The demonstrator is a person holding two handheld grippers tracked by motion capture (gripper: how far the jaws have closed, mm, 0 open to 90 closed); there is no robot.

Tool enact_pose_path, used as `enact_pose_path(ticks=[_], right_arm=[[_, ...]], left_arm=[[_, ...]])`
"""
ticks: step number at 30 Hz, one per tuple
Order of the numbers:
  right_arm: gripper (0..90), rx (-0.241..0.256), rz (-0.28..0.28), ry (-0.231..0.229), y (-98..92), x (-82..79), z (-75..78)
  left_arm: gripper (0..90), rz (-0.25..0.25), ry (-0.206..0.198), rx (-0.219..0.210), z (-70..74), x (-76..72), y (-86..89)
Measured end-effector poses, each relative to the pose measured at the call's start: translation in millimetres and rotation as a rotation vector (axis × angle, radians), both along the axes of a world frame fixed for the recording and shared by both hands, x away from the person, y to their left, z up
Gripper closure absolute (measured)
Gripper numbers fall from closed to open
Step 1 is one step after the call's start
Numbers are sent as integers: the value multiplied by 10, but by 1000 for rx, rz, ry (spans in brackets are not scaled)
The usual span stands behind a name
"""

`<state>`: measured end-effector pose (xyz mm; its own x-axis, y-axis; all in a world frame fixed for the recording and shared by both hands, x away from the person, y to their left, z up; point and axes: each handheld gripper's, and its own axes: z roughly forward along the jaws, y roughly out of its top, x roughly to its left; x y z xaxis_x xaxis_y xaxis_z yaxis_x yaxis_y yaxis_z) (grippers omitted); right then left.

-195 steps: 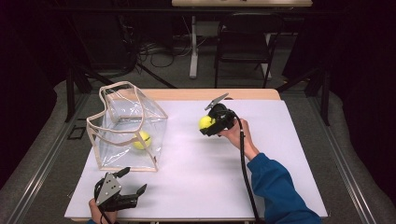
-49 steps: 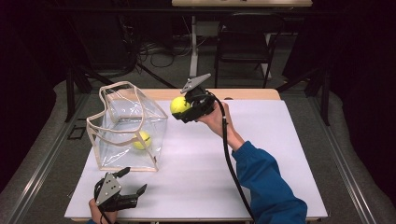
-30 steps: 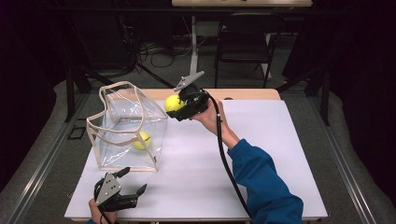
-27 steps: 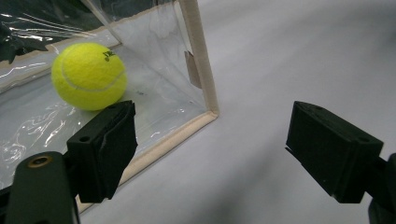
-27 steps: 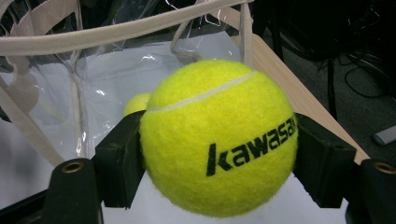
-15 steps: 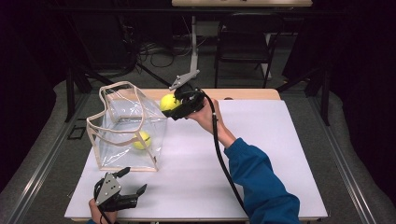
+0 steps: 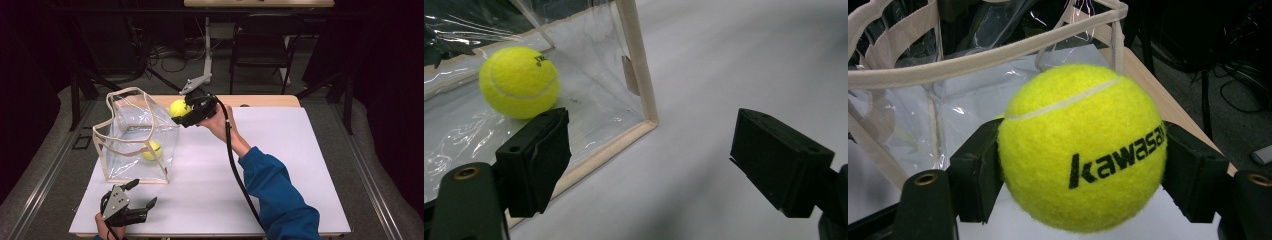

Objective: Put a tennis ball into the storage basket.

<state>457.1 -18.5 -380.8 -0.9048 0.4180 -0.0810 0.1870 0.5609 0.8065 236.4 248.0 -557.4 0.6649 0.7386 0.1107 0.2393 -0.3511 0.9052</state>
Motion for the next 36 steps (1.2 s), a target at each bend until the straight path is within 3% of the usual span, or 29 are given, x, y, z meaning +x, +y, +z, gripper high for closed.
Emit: enact_pose_path(ticks=[36], right_arm=[[258, 23, 14, -51, 252, -18, 100]], left_arm=[[161, 0, 1, -2, 4, 1, 4]])
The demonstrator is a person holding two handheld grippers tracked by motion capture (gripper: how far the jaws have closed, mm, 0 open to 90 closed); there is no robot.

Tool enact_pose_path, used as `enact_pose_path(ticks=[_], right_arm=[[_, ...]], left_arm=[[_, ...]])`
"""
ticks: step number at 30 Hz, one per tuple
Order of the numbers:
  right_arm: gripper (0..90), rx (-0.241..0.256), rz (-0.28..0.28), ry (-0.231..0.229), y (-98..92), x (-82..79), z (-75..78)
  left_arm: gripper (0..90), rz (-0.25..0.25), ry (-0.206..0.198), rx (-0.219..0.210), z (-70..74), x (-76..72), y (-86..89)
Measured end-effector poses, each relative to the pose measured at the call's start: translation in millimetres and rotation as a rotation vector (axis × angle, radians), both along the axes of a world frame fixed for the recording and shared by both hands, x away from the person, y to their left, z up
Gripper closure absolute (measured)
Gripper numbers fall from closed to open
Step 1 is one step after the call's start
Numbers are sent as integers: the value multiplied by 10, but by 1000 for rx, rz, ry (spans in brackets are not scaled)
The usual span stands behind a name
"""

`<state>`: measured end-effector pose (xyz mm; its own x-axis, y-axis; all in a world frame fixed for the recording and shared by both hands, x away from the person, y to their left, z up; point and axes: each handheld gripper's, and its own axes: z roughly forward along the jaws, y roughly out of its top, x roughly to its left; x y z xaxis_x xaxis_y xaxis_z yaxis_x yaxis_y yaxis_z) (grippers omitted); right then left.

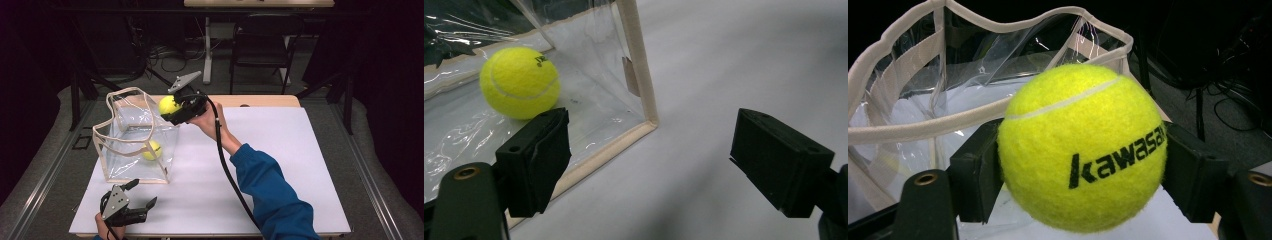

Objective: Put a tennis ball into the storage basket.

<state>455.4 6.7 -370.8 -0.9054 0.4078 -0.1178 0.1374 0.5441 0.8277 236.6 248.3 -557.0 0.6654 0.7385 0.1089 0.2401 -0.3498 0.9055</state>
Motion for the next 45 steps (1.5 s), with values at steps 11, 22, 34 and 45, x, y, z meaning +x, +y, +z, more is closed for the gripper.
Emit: enact_pose_path(ticks=[11, 22, 34, 45], right_arm=[[258, -2, 11, -1, 44, -15, 63], [258, -10, 27, -11, 125, -61, 186], [258, -16, 47, -27, 208, -109, 279], [258, -14, 61, -42, 275, -152, 341]], left_arm=[[161, 0, 1, 4, 1, 1, -1], [161, -2, -1, 0, 1, 0, -1], [161, -2, -4, -3, 1, -4, -1], [161, -2, -4, -4, 1, -4, 0]])
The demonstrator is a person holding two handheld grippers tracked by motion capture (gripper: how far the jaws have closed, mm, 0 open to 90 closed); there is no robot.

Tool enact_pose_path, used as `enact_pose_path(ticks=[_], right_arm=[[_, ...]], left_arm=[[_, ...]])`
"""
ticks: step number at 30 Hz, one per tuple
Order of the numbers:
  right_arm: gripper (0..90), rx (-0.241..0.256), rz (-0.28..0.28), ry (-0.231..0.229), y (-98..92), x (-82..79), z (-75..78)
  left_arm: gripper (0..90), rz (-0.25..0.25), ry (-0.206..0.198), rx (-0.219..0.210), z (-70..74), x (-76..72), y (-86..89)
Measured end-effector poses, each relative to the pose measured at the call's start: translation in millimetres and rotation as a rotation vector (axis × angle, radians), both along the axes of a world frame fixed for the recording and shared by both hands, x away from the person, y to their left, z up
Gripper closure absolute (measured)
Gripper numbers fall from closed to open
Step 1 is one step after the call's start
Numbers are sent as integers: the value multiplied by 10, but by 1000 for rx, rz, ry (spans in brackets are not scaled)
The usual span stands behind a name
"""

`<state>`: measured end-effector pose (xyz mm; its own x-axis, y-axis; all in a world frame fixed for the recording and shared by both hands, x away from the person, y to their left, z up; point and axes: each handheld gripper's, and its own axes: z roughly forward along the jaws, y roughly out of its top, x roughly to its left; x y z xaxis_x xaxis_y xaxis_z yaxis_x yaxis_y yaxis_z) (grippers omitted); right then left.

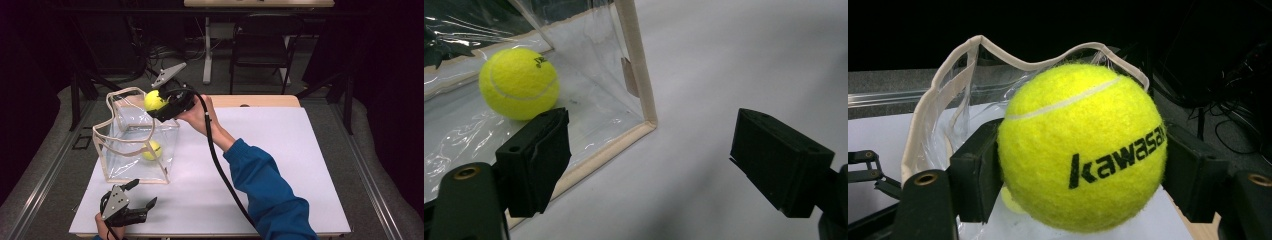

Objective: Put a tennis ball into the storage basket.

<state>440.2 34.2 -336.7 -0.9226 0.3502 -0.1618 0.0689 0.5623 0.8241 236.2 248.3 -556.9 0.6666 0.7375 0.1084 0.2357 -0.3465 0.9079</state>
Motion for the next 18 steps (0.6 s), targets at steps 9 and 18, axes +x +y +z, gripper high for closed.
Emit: enact_pose_path(ticks=[9, 18], right_arm=[[258, 7, 9, -11, 44, -35, 39], [258, 5, 23, -16, 97, -53, 60]], left_arm=[[161, -1, 0, 0, 0, 0, 0], [161, 0, 2, 3, 4, -1, 7]])
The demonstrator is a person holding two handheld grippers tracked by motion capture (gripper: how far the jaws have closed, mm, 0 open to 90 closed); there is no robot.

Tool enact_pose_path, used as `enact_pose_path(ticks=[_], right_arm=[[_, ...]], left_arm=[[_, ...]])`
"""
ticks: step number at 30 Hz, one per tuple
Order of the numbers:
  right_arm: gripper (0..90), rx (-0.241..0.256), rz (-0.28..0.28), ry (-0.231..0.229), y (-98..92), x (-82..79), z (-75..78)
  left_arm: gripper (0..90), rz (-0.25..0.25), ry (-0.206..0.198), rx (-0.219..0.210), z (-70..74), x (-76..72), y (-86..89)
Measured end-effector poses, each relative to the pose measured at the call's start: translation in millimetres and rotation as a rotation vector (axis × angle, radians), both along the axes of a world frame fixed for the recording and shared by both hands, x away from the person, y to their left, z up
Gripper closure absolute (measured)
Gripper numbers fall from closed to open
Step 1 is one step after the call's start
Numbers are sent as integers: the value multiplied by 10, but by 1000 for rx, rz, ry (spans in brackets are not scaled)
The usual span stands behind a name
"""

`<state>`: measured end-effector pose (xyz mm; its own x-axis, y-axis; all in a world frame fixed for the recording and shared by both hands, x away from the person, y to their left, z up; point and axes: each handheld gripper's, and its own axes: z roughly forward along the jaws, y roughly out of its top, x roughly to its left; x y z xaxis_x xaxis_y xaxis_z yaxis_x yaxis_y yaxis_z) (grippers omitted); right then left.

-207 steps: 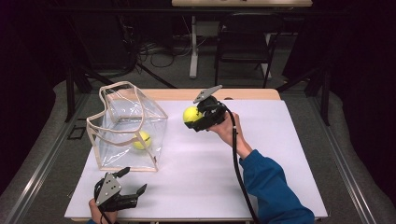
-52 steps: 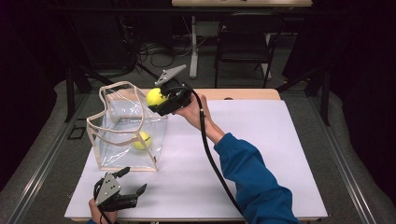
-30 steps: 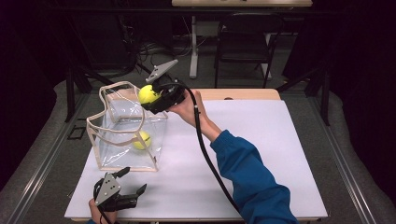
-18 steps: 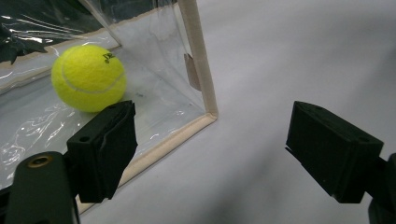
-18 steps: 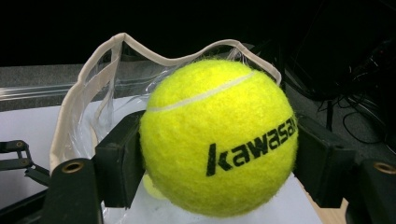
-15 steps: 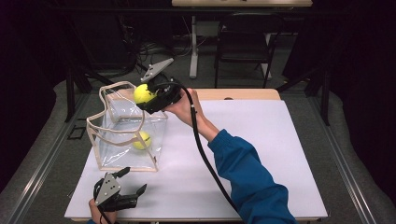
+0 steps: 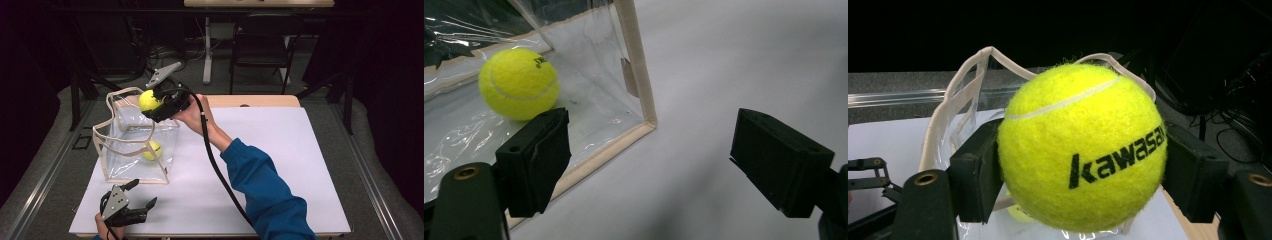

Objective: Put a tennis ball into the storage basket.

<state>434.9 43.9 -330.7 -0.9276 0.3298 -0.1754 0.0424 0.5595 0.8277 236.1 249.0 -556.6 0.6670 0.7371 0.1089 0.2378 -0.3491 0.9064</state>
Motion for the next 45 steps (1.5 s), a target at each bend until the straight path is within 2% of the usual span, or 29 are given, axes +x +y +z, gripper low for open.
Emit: enact_pose_path(ticks=[30, 45], right_arm=[[258, -38, 34, -5, 244, -71, 66], [257, -69, 44, 25, 373, -60, -21]], left_arm=[[161, -4, -6, -4, 7, -7, -1], [161, -4, -4, -9, 6, -5, 8]])
